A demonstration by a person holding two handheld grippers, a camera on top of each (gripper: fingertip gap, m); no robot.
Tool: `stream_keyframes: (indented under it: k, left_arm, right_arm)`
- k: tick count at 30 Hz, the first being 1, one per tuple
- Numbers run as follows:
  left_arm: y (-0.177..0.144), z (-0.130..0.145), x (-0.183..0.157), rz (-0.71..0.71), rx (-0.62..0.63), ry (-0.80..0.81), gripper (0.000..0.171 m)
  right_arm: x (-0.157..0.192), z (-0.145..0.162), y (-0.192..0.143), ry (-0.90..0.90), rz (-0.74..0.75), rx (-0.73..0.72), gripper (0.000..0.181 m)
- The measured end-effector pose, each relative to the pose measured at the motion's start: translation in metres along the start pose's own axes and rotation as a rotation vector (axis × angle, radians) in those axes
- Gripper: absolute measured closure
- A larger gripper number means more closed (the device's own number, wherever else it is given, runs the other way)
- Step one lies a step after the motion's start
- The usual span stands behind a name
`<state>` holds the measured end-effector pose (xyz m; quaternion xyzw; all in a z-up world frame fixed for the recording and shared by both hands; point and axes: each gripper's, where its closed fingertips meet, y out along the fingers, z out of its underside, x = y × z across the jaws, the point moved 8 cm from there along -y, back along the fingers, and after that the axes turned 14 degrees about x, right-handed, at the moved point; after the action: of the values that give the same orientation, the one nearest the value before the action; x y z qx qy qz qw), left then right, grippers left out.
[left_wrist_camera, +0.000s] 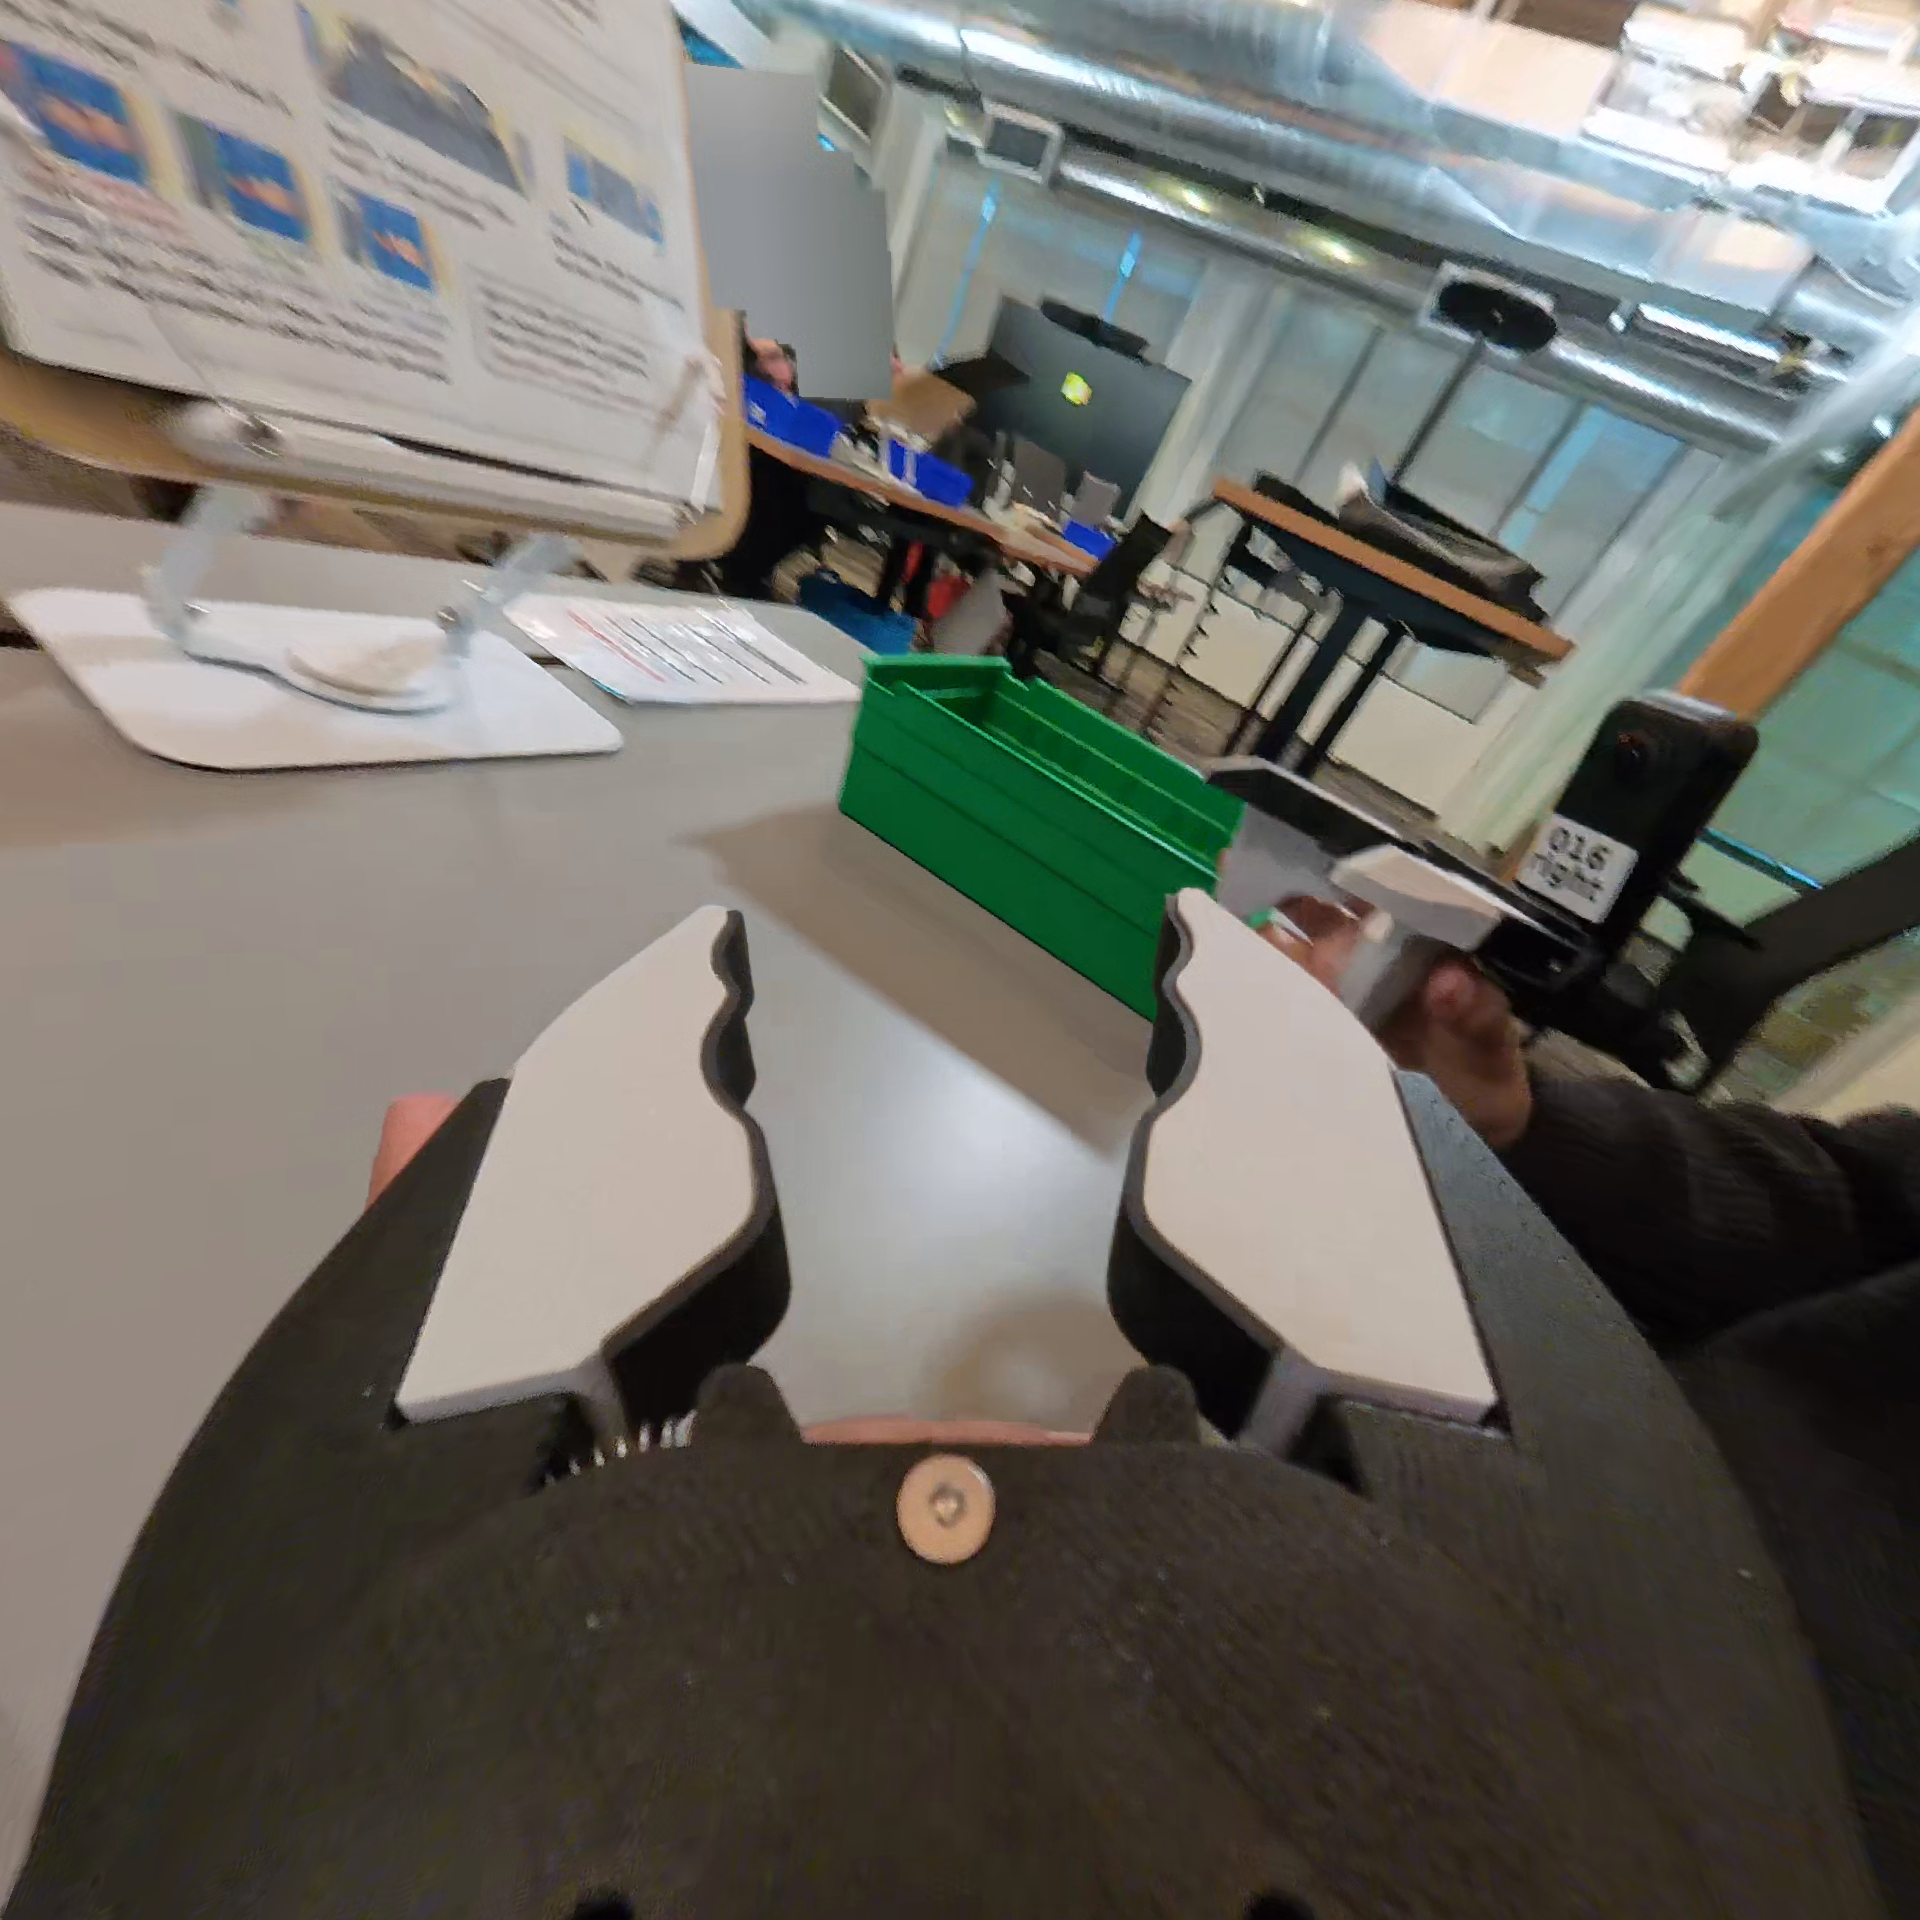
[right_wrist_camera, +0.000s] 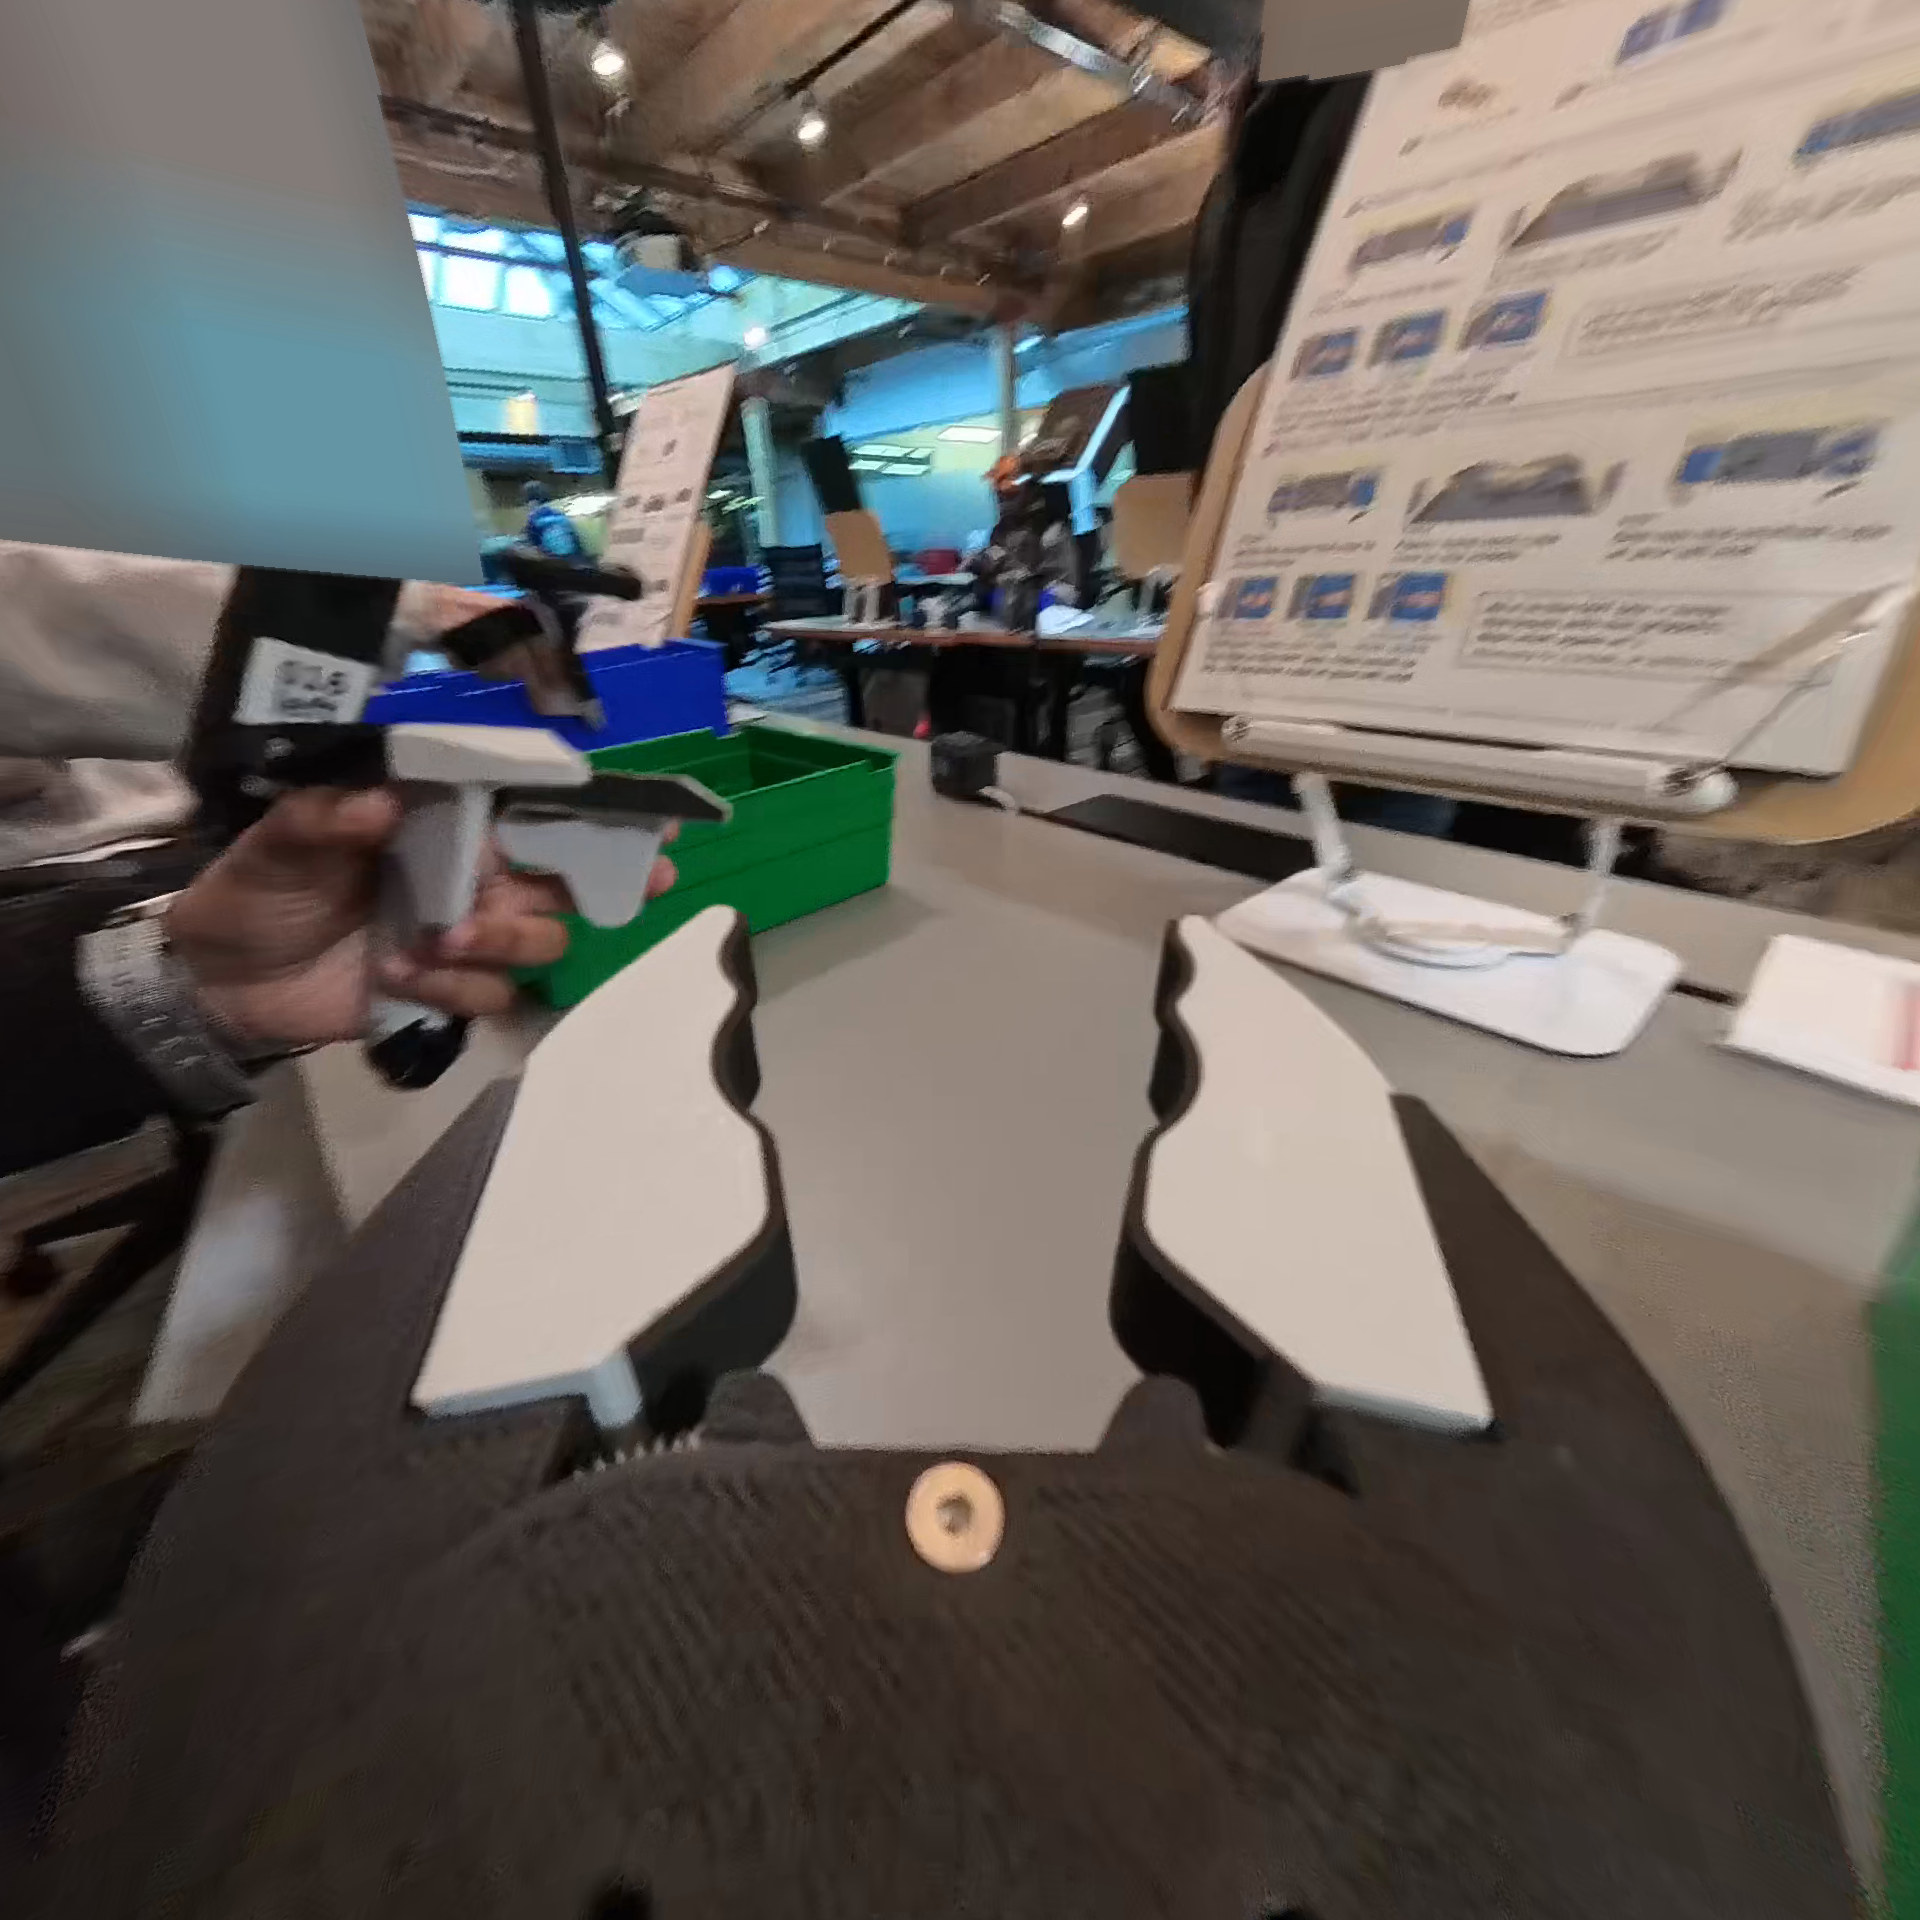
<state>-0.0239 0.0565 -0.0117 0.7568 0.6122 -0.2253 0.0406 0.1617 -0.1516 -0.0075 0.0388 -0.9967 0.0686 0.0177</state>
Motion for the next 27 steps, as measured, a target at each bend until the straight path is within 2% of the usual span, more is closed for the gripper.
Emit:
stream_keyframes:
  k: [2,3,4,6,7,8,10,13,15,19,21,23,27]
  left_arm:
    - [-0.009,-0.002,0.011,-0.051,-0.051,-0.025,0.099]
    - [-0.013,-0.002,0.017,-0.07,-0.062,-0.042,0.099]
    - [-0.016,-0.003,0.022,-0.083,-0.065,-0.058,0.098]
    - [-0.024,-0.006,0.03,-0.099,-0.075,-0.08,0.097]
    - [-0.028,-0.009,0.033,-0.108,-0.081,-0.082,0.096]
    - [-0.034,-0.013,0.036,-0.121,-0.084,-0.076,0.096]
    - [-0.046,-0.019,0.04,-0.154,-0.071,-0.056,0.093]
    - [-0.069,-0.024,0.045,-0.226,0.001,-0.001,0.099]
    - [-0.086,-0.027,0.053,-0.267,0.057,0.023,0.107]
    - [-0.123,-0.036,0.08,-0.376,0.158,0.032,0.106]
    - [-0.143,-0.045,0.102,-0.499,0.248,0.1,0.106]
    - [-0.159,-0.053,0.127,-0.626,0.398,0.213,0.105]
    - [-0.174,-0.053,0.175,-0.757,0.845,0.48,0.107]
  right_arm:
    - [0.002,-0.003,-0.002,0.019,-0.092,0.008,0.125]
    - [0.001,-0.004,-0.004,0.026,-0.103,-0.01,0.129]
    - [-0.002,-0.005,-0.005,0.035,-0.072,-0.036,0.128]
    - [-0.009,-0.006,-0.008,0.049,0.018,-0.079,0.114]
    - [-0.01,-0.005,-0.008,0.053,0.033,-0.067,0.117]
    - [-0.009,-0.002,-0.006,0.059,-0.003,-0.013,0.128]
    - [-0.005,0.001,-0.001,0.077,-0.101,0.051,0.129]
    - [-0.005,0.008,0.005,0.067,-0.039,0.046,0.097]
    - [-0.003,0.011,0.007,0.028,-0.02,0.06,0.092]
    - [0.001,0.009,0.008,0.072,-0.072,0.038,0.074]
    - [0.005,0.007,0.006,0.087,-0.137,0.015,0.073]
    - [0.006,0.007,0.006,0.101,-0.164,0.015,0.077]
    - [0.01,0.011,0.01,0.063,-0.144,0.052,0.079]
